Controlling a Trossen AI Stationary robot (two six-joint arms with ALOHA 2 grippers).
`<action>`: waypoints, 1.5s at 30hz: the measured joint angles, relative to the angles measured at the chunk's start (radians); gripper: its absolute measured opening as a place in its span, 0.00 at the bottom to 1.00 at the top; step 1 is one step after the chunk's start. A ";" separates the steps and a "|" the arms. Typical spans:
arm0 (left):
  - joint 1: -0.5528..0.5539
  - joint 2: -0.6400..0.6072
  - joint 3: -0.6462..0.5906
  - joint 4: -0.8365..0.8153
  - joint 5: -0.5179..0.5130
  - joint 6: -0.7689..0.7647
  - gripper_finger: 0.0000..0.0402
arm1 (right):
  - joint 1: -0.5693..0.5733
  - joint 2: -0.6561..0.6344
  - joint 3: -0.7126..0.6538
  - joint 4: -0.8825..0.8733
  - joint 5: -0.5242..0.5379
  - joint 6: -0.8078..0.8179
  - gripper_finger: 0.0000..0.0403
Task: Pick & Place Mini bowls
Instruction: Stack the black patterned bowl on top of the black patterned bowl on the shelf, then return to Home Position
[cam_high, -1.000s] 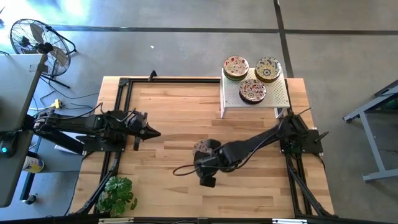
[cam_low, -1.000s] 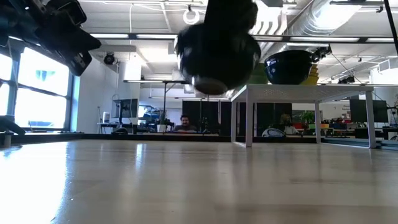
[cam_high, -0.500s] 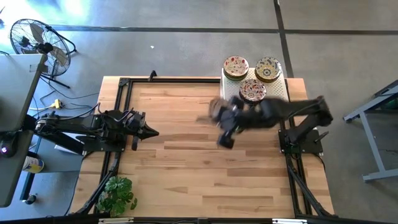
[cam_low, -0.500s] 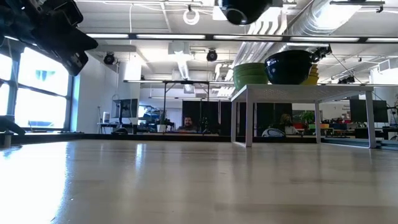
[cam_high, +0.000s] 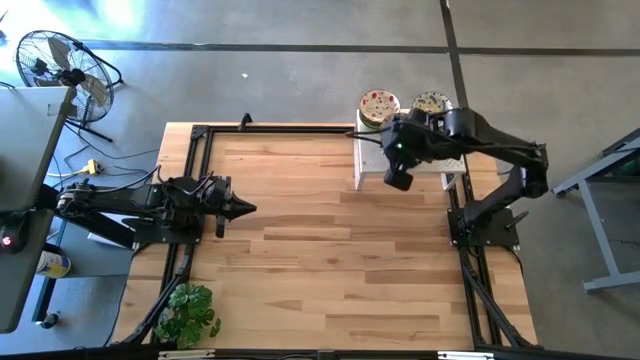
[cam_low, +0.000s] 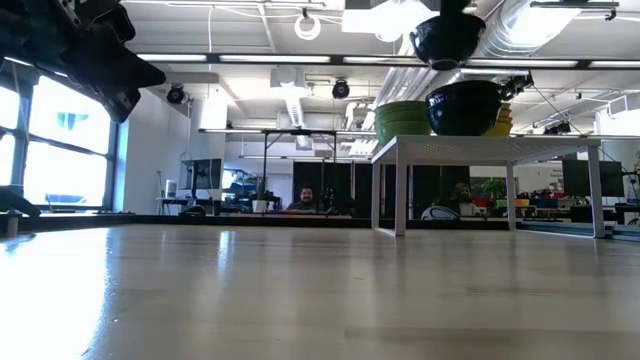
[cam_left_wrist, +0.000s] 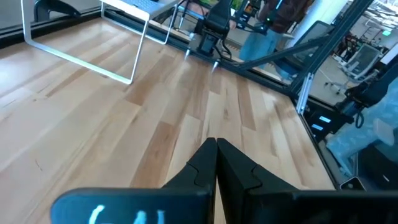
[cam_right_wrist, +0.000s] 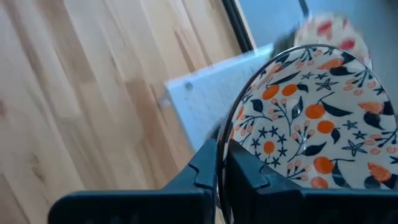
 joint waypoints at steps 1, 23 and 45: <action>0.000 0.000 0.000 0.000 0.000 0.000 0.01 | -0.019 -0.001 -0.014 -0.005 -0.009 -0.013 0.03; 0.000 0.000 0.001 0.000 -0.044 -0.001 0.01 | -0.160 -0.075 -0.337 0.119 -0.098 -0.115 0.05; 0.000 0.000 0.001 0.001 -0.046 0.009 0.01 | -0.159 -0.076 -0.239 0.164 -0.118 -0.099 0.44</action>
